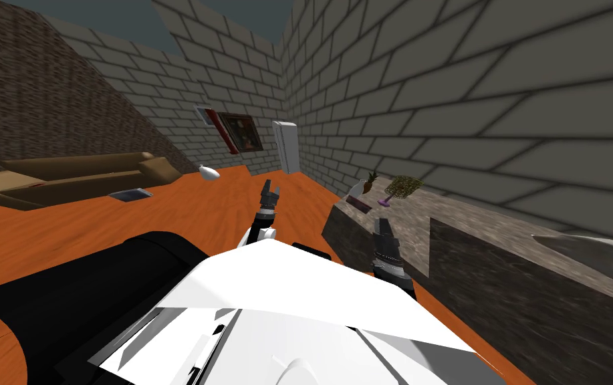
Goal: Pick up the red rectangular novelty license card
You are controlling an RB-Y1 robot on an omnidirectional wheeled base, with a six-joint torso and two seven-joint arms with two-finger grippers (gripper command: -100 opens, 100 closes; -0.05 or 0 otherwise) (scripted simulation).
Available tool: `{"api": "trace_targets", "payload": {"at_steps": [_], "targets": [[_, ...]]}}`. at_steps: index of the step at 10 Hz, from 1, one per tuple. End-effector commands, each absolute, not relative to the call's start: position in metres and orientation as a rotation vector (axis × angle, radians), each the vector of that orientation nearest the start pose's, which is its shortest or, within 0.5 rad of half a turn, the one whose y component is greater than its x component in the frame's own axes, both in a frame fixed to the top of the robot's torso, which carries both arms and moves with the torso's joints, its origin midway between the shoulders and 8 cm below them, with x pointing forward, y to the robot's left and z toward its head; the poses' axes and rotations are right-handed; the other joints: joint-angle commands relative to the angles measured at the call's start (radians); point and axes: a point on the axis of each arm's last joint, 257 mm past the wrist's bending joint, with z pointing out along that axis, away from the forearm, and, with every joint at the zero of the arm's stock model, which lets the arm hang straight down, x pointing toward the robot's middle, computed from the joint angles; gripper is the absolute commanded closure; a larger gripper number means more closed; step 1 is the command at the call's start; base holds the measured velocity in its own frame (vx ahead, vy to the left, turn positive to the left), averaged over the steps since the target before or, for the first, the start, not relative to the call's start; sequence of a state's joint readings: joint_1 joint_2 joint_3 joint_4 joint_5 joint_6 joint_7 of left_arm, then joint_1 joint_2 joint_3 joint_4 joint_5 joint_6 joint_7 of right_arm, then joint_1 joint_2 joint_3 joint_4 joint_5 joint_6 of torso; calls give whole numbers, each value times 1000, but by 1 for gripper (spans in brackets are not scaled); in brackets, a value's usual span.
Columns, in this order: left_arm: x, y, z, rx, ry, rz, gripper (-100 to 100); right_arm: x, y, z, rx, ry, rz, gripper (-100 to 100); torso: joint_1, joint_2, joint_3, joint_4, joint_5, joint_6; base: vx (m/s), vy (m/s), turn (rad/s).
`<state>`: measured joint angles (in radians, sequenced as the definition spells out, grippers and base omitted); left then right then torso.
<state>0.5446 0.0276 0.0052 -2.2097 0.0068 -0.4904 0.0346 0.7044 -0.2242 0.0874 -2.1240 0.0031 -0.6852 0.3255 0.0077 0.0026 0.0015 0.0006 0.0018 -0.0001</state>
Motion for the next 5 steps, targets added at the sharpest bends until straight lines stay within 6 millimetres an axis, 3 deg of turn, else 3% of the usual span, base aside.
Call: {"api": "trace_targets", "payload": {"at_steps": [1,2,3,4,5], "targets": [[353,289,-24,-755,701,-1288,0,306,-260,-118,483,1075,956,-100,0,0,0,0,0,0,-22,154,86],[353,289,-24,-755,701,-1288,0,304,-262,-124,489,1090,940,-100,2,0,0,0,0,0,-10,111,16],[353,289,-24,-755,701,-1288,0,293,-265,-149,491,1156,902,-100,0,-1,-1,0,0,0,14,110,59],[353,289,-24,-755,701,-1288,0,292,-267,-154,495,1167,891,-100,0,-2,-1,0,0,0,14,86,24],[353,289,-24,-755,701,-1288,0,278,-272,-182,497,1243,843,-100,-2,-3,-1,-1,0,0,14,99,52]]}}
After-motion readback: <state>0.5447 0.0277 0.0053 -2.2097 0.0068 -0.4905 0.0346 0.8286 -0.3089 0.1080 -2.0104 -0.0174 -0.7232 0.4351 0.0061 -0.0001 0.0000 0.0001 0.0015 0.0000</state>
